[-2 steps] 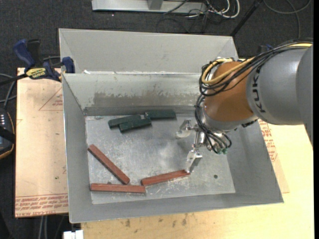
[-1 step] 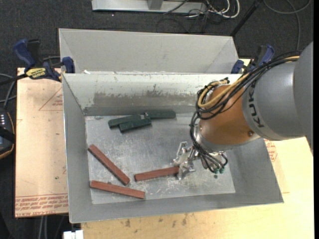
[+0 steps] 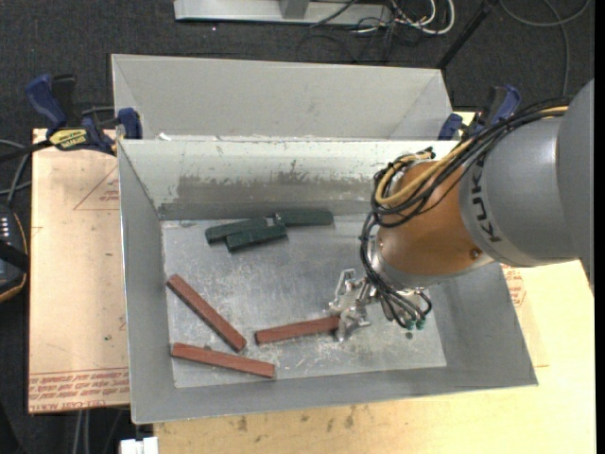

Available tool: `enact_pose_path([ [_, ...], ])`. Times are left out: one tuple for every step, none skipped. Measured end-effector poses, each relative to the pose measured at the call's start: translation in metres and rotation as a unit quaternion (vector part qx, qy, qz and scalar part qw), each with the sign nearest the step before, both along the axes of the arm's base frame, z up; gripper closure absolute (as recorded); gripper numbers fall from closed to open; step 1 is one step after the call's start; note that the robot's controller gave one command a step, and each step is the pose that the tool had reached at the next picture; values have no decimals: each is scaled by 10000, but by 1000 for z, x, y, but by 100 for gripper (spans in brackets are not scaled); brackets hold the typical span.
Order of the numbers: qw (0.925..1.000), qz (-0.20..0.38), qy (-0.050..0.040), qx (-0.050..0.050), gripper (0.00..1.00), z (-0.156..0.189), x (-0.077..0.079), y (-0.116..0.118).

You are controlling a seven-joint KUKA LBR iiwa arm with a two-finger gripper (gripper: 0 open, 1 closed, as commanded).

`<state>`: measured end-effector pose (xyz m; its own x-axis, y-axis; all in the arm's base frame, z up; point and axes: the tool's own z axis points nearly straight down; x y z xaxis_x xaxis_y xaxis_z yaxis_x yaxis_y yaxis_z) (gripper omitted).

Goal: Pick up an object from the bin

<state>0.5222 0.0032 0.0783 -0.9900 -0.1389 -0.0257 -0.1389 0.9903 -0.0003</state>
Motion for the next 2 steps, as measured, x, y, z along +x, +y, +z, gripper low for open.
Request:
enact_pose_path([
  [9999,55,151,-11,100,47,-10,-16],
  [9975,693,104,-23,100,265,32,-15],
])
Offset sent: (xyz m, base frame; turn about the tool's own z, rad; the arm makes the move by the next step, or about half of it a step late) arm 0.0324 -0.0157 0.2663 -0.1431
